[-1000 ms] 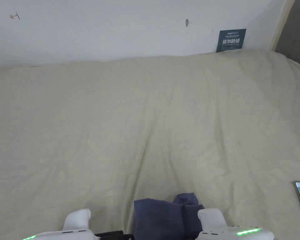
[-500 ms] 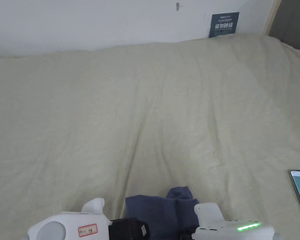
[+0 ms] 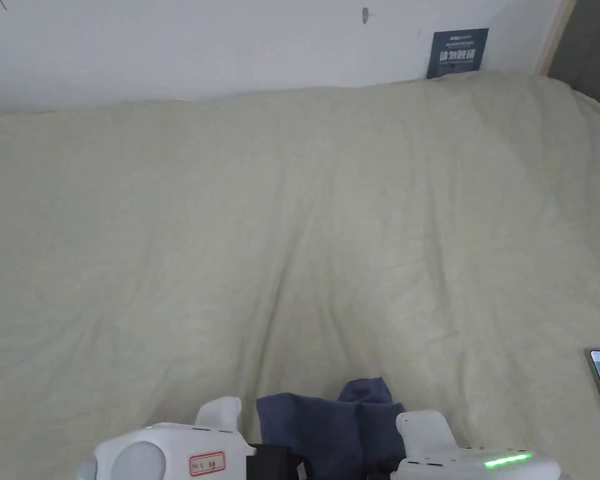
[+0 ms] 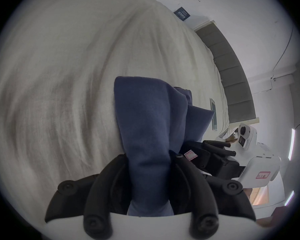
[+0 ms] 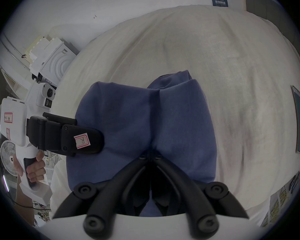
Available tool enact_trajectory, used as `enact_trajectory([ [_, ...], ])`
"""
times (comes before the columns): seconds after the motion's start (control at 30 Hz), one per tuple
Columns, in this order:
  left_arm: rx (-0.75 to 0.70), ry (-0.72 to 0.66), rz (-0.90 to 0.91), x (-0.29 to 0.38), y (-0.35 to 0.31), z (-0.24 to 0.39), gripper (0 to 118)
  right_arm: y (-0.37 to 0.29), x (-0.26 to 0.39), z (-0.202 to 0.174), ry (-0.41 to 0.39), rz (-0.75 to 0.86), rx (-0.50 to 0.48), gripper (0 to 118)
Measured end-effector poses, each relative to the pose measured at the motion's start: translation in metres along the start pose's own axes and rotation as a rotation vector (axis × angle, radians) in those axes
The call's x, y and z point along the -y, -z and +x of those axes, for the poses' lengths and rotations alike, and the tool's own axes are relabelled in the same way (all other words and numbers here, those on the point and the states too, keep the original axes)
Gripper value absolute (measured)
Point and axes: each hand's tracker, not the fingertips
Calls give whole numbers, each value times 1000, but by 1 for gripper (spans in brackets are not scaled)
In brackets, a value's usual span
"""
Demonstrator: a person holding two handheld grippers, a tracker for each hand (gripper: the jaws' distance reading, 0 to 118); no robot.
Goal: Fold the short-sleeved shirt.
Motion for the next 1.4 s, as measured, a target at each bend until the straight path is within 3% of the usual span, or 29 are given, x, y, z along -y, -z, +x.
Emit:
enact_trajectory([
  [0.13, 3, 5, 13, 2, -5, -2, 31, -7, -2, -11, -47, 4, 35, 4],
  [0.37, 57, -29, 48, 1, -38, -11, 30, -44, -9, -20, -50, 74, 47, 4],
  [0.53, -27, -14, 162, -4, -92, -37, 30, -59, -17, -29, -78, 109, 74, 4],
  [0.8, -300, -52, 183, -27, -178, -132, 30, -47, -26, -60, -122, 97, 78, 4],
  [1.1, -570, -98, 247, -50, -282, -224, 30, -10, -46, -117, -223, 54, 44, 4],
  [1.3, -912, -90, 166, -60, -335, -274, 29, 17, -62, -154, -284, 29, -4, 4],
  [1.4, -988, -102, 160, -60, -356, -297, 29, 32, -65, -168, -299, 16, -1, 4],
])
